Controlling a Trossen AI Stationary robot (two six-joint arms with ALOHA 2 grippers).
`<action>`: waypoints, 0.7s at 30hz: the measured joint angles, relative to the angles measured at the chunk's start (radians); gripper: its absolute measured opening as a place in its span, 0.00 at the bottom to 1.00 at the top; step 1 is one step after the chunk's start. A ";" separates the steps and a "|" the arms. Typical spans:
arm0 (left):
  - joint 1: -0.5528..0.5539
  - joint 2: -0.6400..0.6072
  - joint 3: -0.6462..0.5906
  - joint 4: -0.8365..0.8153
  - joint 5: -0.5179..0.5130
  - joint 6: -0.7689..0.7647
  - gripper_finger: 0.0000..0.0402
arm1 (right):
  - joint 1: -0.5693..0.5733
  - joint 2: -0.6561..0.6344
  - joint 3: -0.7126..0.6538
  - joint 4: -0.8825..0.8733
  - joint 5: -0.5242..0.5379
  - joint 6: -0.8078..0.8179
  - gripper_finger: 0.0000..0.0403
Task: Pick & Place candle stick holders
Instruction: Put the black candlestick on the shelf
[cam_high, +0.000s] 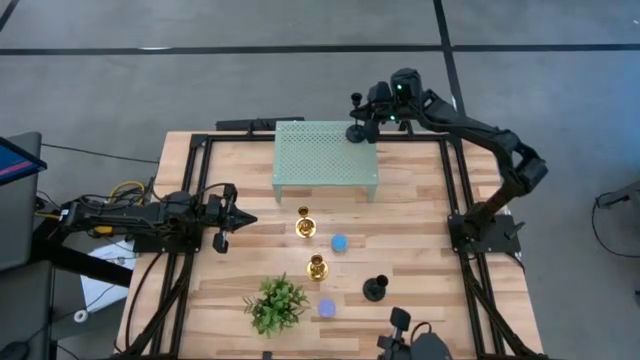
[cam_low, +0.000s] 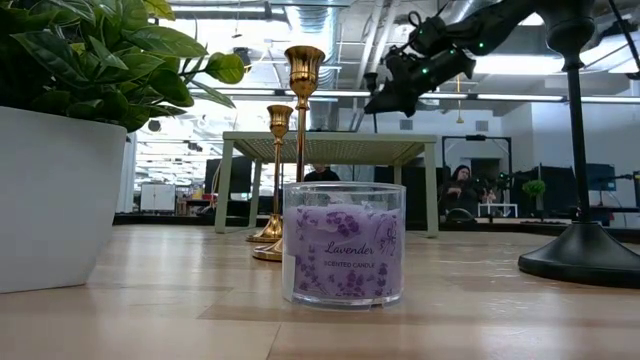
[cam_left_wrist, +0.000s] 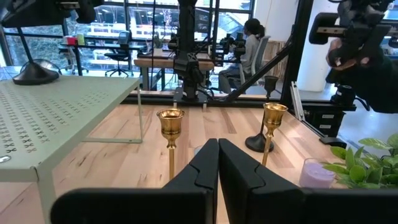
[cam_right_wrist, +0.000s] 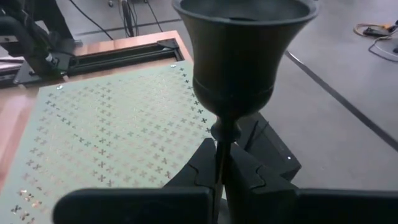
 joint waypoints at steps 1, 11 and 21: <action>0.000 0.000 0.000 0.000 0.000 0.000 0.03 | -0.004 -0.005 0.000 -0.001 0.000 -0.001 0.00; 0.000 0.000 0.000 0.000 0.000 0.000 0.03 | -0.034 -0.013 -0.014 -0.027 -0.019 -0.012 0.00; 0.000 0.000 0.000 0.000 0.000 0.000 0.03 | -0.024 -0.016 -0.037 -0.022 -0.022 0.019 0.07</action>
